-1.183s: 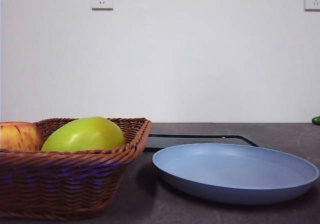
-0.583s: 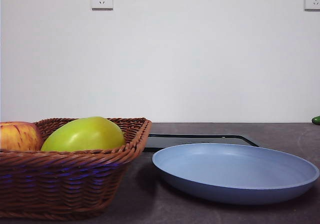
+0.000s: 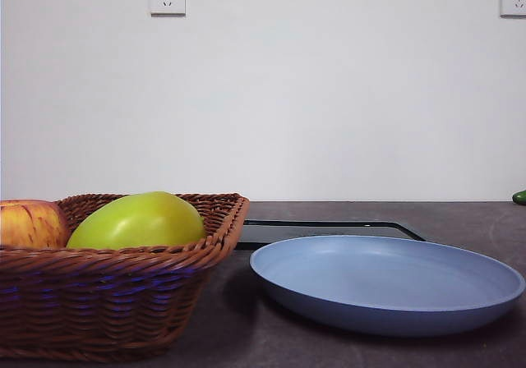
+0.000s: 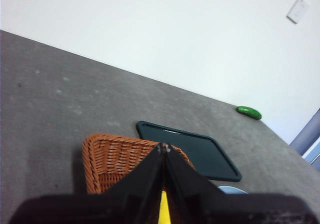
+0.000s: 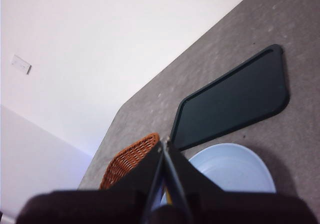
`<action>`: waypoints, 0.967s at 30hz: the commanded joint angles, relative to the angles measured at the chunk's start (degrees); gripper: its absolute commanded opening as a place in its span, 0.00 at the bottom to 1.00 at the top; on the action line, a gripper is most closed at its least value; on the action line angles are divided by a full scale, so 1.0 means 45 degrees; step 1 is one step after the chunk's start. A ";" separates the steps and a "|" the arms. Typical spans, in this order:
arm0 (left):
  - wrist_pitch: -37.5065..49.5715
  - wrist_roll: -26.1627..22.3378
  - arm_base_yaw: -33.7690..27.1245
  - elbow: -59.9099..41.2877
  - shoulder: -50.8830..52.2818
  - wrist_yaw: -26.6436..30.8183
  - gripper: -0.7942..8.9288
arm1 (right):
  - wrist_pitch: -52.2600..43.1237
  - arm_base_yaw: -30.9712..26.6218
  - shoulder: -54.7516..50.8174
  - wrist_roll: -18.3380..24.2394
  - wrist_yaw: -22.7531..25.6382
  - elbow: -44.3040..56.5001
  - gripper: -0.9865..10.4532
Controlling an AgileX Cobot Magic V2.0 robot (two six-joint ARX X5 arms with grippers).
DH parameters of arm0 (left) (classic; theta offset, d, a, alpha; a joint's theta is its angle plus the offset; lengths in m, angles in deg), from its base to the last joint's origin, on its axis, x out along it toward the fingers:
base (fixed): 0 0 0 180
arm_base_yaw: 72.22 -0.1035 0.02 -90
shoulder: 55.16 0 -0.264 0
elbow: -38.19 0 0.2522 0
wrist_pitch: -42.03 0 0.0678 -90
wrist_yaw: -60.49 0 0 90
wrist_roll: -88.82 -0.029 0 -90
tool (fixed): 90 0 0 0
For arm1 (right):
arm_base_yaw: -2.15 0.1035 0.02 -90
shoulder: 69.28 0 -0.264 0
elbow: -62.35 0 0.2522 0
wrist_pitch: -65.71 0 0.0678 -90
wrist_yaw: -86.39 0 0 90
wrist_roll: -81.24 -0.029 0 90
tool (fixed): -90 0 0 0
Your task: Take the lemon from the basket,put the lemon in the plate,hand out the plate
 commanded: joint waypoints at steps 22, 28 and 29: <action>-0.3638 -0.4269 0.0495 0.7470 -0.9704 -0.3138 0.09 | 0.6067 0.0005 0.8063 0.6727 -0.0087 -0.8903 0.09; -0.5795 -0.5333 0.1205 0.8626 -1.1162 -0.2982 0.09 | 0.8024 0.0005 1.0443 0.7980 -0.0087 -1.0025 0.09; -0.6101 -0.5421 0.1331 0.8752 -1.1346 -0.2982 0.09 | 0.8344 0.0010 1.0792 0.8233 -0.0087 -1.0083 0.09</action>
